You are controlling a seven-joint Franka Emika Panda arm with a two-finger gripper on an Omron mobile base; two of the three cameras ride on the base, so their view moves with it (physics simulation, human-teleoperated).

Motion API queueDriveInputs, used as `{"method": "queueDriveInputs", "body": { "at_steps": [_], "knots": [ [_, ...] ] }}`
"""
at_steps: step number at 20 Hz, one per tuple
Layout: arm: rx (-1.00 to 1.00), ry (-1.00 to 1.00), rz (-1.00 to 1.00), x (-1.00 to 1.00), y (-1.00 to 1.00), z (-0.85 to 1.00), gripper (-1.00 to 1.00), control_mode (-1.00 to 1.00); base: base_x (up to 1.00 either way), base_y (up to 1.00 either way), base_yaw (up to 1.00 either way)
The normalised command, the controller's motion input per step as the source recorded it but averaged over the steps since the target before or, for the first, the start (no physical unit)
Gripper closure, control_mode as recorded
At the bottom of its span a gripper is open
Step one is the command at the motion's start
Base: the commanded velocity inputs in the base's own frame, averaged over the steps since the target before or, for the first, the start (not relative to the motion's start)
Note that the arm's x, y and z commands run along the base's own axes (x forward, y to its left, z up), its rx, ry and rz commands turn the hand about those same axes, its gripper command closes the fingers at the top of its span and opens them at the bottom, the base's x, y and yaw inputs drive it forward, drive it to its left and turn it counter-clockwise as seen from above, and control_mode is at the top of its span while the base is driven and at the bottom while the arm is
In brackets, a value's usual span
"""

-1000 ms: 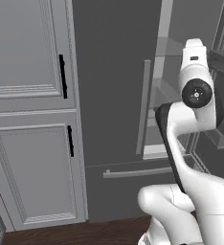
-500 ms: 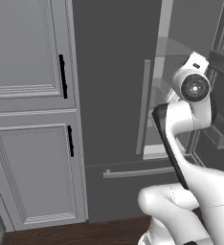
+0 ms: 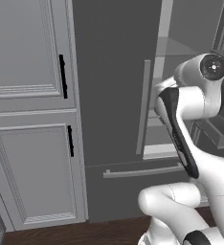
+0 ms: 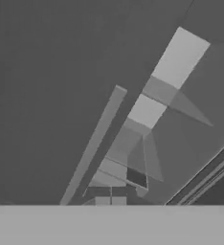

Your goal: Take the strawberry from the fridge and place it on top of the pancake, located on the dining counter.

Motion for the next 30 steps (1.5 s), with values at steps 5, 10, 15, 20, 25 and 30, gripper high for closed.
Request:
{"method": "queueDriveInputs", "body": {
  "at_steps": [5, 10, 15, 20, 25, 30],
  "knots": [
    [0.4, 0.06, -0.02, 0.02, 0.0, -0.03, 1.0, -1.0, 0.0, 0.0, 0.0],
    [0.05, 0.18, -0.03, 0.07, -0.01, -0.17, 1.0, -1.0, 0.0, 0.0, 0.0],
    [0.05, 0.07, -0.16, 0.4, 0.0, -0.6, -1.0, -1.0, 0.0, 0.0, 0.0],
    [0.15, 0.0, -0.11, 0.57, -0.01, -0.43, -1.0, -1.0, 0.0, 0.0, 0.0],
    [0.15, 0.0, 0.0, 0.55, -0.01, -0.13, -1.0, -1.0, 0.0, 0.0, 0.0],
    [0.0, 0.11, -0.03, 0.64, 0.0, -0.06, -1.0, -1.0, 0.0, 0.0, 0.0]
  ]
}}
